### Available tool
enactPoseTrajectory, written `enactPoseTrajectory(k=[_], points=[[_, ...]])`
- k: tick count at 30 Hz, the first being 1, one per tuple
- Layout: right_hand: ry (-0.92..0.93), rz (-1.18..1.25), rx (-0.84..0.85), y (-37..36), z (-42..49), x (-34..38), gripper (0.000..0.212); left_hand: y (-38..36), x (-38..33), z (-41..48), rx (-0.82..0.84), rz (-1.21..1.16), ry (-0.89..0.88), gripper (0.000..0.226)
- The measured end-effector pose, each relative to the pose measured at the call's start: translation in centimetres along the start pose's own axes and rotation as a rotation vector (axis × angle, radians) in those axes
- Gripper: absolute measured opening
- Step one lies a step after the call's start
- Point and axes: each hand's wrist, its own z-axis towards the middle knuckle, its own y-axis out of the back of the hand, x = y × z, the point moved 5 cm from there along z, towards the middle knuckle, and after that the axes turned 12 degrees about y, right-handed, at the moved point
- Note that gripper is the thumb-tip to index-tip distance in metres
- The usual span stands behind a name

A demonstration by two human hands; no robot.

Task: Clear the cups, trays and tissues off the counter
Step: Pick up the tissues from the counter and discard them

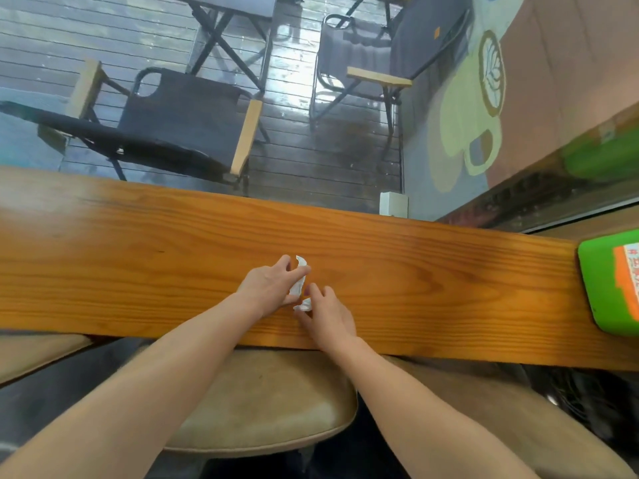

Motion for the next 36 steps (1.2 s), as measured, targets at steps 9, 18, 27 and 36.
enactPoseTrajectory(k=[9,18,27,36], points=[[0.031,-0.008,-0.024,-0.8,0.0,-0.4,0.021,-1.5,0.5,0.3,-0.009,-0.015,0.005,0.051],[0.018,-0.064,0.105,-1.4,-0.8,-1.3,0.023,-2.4,0.5,0.0,0.124,-0.12,0.027,0.033],[-0.222,0.186,0.126,1.0,-0.9,-3.5,0.027,0.3,-0.1,-1.2,0.173,-0.081,0.053,0.042],[-0.206,0.356,0.05,6.2,-0.8,-3.8,0.042,6.3,-2.0,-2.3,0.052,-0.2,0.053,0.023]])
